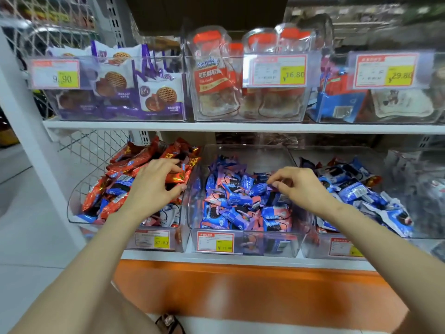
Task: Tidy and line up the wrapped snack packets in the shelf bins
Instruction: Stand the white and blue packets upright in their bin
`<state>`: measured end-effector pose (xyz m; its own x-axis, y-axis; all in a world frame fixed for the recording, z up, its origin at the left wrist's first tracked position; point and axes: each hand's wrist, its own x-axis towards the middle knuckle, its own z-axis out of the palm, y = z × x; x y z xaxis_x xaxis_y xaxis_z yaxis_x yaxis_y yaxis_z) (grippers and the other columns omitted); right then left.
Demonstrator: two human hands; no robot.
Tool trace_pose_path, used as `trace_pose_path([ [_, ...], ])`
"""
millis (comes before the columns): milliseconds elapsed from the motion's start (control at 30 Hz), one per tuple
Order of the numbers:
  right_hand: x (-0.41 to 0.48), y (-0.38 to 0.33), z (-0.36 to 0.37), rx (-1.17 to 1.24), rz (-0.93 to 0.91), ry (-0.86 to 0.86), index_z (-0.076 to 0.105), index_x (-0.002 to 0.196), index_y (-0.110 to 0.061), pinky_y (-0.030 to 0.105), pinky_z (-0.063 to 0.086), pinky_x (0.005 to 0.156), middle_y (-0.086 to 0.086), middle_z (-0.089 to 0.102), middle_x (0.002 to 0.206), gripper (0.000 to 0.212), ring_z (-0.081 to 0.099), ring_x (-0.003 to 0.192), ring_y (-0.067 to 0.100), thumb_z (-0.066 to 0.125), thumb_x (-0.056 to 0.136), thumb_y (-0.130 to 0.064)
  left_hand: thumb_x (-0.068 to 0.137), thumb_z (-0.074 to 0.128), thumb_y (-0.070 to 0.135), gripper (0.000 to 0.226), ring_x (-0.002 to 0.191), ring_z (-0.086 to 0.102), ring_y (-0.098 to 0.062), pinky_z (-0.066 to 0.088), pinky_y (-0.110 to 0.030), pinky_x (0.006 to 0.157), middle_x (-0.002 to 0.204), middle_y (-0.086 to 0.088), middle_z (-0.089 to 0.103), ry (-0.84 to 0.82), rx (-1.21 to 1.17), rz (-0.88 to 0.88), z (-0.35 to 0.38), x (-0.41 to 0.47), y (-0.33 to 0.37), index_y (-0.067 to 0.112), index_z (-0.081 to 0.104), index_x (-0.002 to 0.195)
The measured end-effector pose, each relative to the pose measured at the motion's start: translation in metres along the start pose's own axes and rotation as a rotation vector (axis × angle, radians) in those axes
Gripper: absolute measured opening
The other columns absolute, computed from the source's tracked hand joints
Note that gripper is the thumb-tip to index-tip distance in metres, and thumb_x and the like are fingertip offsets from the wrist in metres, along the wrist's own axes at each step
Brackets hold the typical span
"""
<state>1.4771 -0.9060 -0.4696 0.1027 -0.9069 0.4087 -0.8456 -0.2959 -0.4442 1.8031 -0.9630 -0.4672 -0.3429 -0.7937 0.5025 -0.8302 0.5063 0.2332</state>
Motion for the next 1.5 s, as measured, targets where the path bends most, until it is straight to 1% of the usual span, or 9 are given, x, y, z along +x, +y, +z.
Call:
trace_pose_path([
  [233, -0.008, 0.010, -0.020, 0.003, 0.033, 0.010, 0.073, 0.090, -0.014, 0.024, 0.041, 0.066, -0.003, 0.066, 0.082, 0.013, 0.051, 0.062, 0.000, 0.063, 0.086, -0.008, 0.081, 0.061, 0.037, 0.036, 0.109, 0.051, -0.026, 0.039, -0.041, 0.086, 0.117, -0.002, 0.060, 0.081, 0.023, 0.095, 0.002, 0.008, 0.021, 0.014, 0.060, 0.109],
  [433, -0.020, 0.050, -0.059, -0.066, 0.081, 0.016, 0.072, 0.093, -0.017, 0.016, 0.039, 0.059, -0.017, 0.061, 0.071, 0.012, 0.054, 0.058, 0.001, 0.065, 0.087, -0.010, 0.079, 0.044, 0.042, 0.040, 0.102, 0.053, -0.023, 0.047, -0.043, 0.082, 0.110, 0.000, 0.061, -0.028, -0.102, 0.357, 0.035, 0.025, 0.088, 0.015, 0.060, 0.103],
  [533, -0.028, 0.076, -0.071, -0.220, 0.062, -0.192, 0.071, 0.101, -0.023, 0.026, 0.045, 0.070, -0.002, 0.070, 0.094, 0.016, 0.060, 0.077, 0.013, 0.067, 0.086, -0.019, 0.081, 0.043, 0.043, 0.041, 0.106, 0.047, -0.016, 0.045, -0.040, 0.086, 0.115, 0.002, 0.059, -0.142, -0.168, 0.535, 0.062, 0.032, 0.134, 0.016, 0.058, 0.108],
  [600, -0.037, 0.090, -0.068, -0.353, -0.096, -0.342, 0.069, 0.106, -0.027, 0.030, 0.043, 0.080, -0.002, 0.066, 0.106, 0.022, 0.056, 0.096, 0.016, 0.067, 0.084, -0.032, 0.081, 0.043, 0.047, 0.047, 0.113, 0.044, -0.014, 0.037, -0.034, 0.093, 0.123, 0.002, 0.056, -0.200, -0.182, 0.631, 0.077, 0.038, 0.159, 0.017, 0.056, 0.116],
  [700, -0.045, 0.112, -0.054, -0.638, -0.421, -0.464, 0.061, 0.108, -0.031, 0.033, 0.044, 0.079, -0.001, 0.062, 0.110, 0.042, 0.053, 0.100, 0.021, 0.059, 0.076, -0.058, 0.082, 0.048, 0.051, 0.052, 0.118, 0.042, -0.013, 0.027, -0.026, 0.098, 0.127, 0.000, 0.055, -0.201, -0.180, 0.719, 0.093, 0.048, 0.186, 0.017, 0.054, 0.121],
  [867, -0.041, 0.123, -0.042, -0.766, -0.469, -0.529, 0.040, 0.115, -0.027, 0.042, 0.043, 0.089, 0.003, 0.055, 0.117, 0.068, 0.046, 0.107, 0.024, 0.073, 0.064, -0.057, 0.084, 0.040, 0.063, 0.058, 0.120, 0.041, -0.012, 0.024, -0.025, 0.102, 0.127, 0.003, 0.054, -0.245, -0.106, 0.699, 0.116, 0.049, 0.193, 0.021, 0.056, 0.121],
  [1067, -0.029, 0.145, -0.043, -0.871, -0.527, -0.433, 0.062, 0.102, -0.022, 0.039, 0.042, 0.082, 0.003, 0.059, 0.106, 0.041, 0.052, 0.097, 0.024, 0.074, 0.069, -0.042, 0.084, 0.033, 0.066, 0.061, 0.120, 0.044, -0.013, 0.036, -0.030, 0.096, 0.126, 0.005, 0.054, -0.205, -0.101, 0.677, 0.121, 0.048, 0.193, 0.021, 0.058, 0.117],
  [1267, -0.024, 0.161, -0.071, -0.817, -0.338, -0.395, 0.066, 0.101, -0.024, 0.041, 0.042, 0.086, 0.002, 0.061, 0.108, 0.036, 0.056, 0.102, 0.027, 0.079, 0.068, -0.031, 0.087, 0.027, 0.068, 0.063, 0.126, 0.039, -0.012, 0.040, -0.033, 0.098, 0.132, 0.006, 0.049, -0.230, -0.121, 0.665, 0.120, 0.045, 0.191, 0.023, 0.053, 0.122],
  [1500, -0.046, 0.128, -0.048, -0.614, -0.378, -0.396, 0.070, 0.100, -0.027, 0.031, 0.022, 0.082, 0.000, 0.053, 0.093, 0.032, 0.044, 0.095, 0.019, 0.066, 0.076, -0.047, 0.087, 0.033, 0.064, 0.060, 0.125, 0.038, -0.013, 0.040, -0.031, 0.098, 0.132, 0.005, 0.049, -0.234, -0.115, 0.666, 0.118, 0.044, 0.192, 0.020, 0.054, 0.122],
])
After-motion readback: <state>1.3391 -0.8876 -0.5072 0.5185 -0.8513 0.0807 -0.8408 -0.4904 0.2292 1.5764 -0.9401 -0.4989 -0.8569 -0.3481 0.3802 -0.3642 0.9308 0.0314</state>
